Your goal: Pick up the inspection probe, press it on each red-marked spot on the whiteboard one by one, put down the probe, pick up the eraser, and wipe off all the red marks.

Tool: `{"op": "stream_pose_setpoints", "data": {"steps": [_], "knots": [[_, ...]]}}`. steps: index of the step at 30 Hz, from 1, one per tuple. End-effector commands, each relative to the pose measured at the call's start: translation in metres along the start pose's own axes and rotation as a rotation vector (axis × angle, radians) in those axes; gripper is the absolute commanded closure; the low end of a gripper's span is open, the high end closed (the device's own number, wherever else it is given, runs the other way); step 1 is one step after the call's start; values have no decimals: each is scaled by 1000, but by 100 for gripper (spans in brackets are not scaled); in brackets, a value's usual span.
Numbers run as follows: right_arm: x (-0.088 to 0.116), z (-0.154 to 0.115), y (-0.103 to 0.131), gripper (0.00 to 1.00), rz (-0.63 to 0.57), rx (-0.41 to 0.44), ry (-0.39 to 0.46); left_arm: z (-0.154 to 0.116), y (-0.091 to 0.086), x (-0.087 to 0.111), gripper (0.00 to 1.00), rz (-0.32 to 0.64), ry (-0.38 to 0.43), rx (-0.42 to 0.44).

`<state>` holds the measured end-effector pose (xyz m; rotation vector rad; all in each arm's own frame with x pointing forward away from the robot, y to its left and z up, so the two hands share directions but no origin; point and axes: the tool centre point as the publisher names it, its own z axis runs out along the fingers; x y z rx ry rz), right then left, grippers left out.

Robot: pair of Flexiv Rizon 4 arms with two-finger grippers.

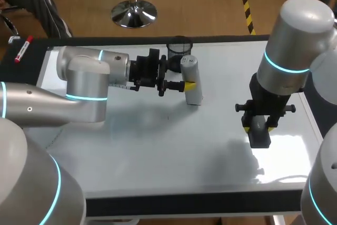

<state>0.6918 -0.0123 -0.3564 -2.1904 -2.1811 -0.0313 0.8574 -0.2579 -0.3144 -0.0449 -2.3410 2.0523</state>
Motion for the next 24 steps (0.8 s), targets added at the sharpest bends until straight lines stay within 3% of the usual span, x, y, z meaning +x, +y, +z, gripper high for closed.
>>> {"op": "stream_pose_setpoints", "data": {"steps": [1, 24], "knots": [[-1, -1, -1, 100, -1, -2, 3, 4, 4, -4, 100, 1, 0, 2], [-1, -1, -1, 100, -1, -2, 3, 14, 18, -14, 100, -17, -46, -63]]}}
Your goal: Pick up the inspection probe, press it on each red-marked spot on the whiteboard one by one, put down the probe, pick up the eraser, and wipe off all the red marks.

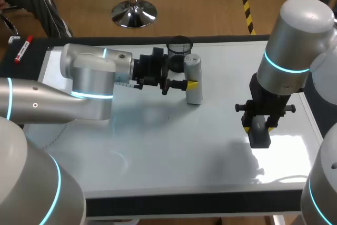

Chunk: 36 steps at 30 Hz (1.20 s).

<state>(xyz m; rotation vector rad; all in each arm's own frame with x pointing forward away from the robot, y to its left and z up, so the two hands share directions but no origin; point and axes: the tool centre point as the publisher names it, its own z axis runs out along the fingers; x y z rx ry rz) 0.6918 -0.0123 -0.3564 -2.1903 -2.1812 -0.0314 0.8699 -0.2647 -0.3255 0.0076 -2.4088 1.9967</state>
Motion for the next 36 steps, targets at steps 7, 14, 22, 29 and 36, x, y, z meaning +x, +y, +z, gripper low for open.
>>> {"op": "stream_pose_setpoints", "data": {"steps": [7, 14, 22, 29, 36], "knots": [[-2, -1, -1, 100, -1, -2, 2, 11, 9, 0, 100, 3, -35, -14], [-2, -1, -1, 100, -1, -2, 2, 12, 16, -1, 100, -5, -60, -22], [-2, -1, -1, 100, -1, -2, 2, 15, 17, 0, 100, -12, -60, -30], [-2, -1, -1, 100, -1, -2, 2, 16, 17, 0, 100, -11, -58, -24], [-2, -1, -1, 100, -1, -2, 2, 15, 19, -1, 100, -11, -51, -19]]}}
